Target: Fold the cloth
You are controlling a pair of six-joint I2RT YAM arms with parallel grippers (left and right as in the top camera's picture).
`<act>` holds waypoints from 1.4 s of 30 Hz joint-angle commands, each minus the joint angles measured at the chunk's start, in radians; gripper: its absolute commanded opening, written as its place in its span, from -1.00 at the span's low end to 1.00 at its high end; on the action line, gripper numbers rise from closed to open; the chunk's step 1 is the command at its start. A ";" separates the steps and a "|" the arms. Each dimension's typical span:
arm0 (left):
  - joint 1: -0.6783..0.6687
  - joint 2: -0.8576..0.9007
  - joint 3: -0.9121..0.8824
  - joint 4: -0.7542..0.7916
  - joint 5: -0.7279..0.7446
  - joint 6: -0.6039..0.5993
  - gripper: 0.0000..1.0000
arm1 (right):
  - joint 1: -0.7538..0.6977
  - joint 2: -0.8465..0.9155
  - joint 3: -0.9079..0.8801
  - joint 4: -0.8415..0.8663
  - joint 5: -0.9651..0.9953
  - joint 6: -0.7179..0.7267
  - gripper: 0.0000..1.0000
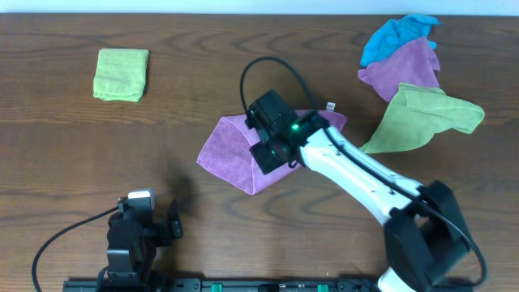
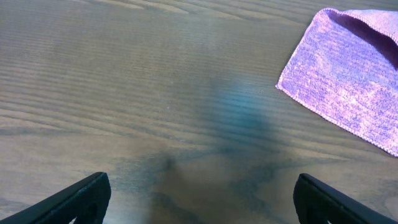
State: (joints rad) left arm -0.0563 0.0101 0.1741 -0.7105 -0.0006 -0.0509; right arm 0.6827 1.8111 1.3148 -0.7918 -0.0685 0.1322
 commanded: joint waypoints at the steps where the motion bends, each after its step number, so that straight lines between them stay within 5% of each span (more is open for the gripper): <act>1: -0.003 -0.006 -0.011 -0.015 -0.010 0.010 0.91 | 0.013 0.052 0.005 0.005 0.019 -0.026 0.03; 13: -0.003 -0.006 -0.011 -0.015 -0.010 0.010 0.91 | 0.029 0.149 0.005 0.136 0.019 -0.158 0.13; 32: -0.003 -0.006 -0.011 -0.015 -0.010 0.010 0.91 | 0.026 0.179 0.005 0.205 0.020 -0.262 -0.04; 38: -0.003 -0.006 -0.011 -0.014 -0.010 0.010 0.91 | 0.025 0.200 0.005 0.206 0.020 -0.261 -0.18; 42: -0.003 -0.006 -0.011 -0.014 -0.010 0.010 0.91 | 0.026 0.201 0.005 0.205 0.019 -0.259 -0.84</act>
State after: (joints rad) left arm -0.0563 0.0101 0.1741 -0.7109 -0.0006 -0.0513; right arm 0.6998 2.0029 1.3148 -0.5861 -0.0517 -0.1230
